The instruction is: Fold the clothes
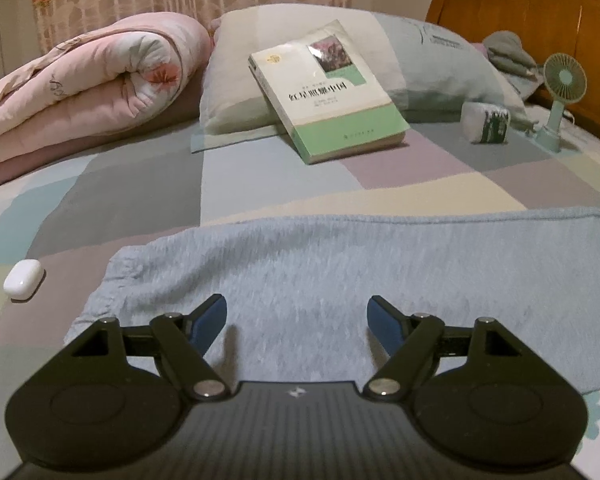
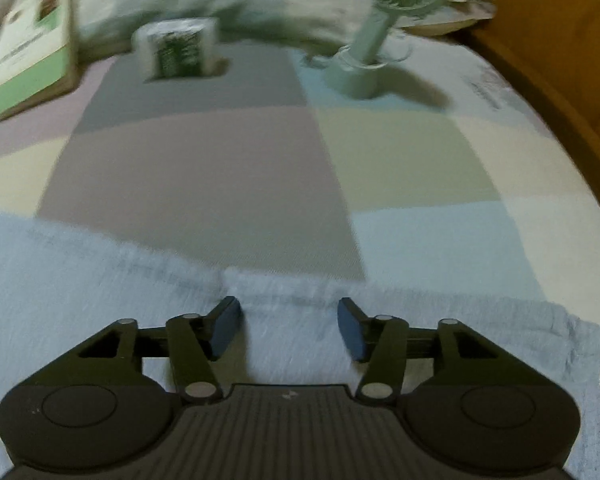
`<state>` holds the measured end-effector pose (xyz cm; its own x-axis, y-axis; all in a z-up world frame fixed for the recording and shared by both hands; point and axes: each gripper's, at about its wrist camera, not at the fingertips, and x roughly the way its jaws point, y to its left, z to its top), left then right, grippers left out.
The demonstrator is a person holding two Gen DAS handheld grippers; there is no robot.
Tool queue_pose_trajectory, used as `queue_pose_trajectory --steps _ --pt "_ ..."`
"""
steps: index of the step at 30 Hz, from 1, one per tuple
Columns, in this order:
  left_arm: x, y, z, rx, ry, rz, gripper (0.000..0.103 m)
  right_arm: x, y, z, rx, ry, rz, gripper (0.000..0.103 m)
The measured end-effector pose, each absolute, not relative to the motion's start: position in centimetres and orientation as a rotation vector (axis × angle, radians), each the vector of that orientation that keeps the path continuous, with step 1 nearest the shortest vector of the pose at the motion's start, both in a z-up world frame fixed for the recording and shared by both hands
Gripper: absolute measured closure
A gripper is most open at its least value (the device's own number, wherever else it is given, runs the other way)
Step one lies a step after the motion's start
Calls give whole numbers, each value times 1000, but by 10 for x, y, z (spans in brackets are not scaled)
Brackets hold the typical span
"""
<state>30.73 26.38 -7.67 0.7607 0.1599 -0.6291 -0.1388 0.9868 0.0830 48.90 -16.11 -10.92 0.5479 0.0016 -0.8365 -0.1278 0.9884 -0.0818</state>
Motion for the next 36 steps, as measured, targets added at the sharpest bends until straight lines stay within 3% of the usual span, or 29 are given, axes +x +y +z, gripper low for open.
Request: queue_pose_trajectory --steps 6,15,21,34,36 --pt "316 279 -95 -9 814 128 17 479 -147 -87 -112 989 70 35" --pt "309 281 -82 -20 776 141 16 377 -85 -59 -170 960 249 29" --pt "303 270 -69 9 734 107 16 301 -41 -63 -321 883 416 30" --pt "296 278 -54 -8 677 140 16 267 105 -119 -759 656 697 50" --pt "297 279 -56 -13 683 138 16 271 112 -119 -800 622 676 91"
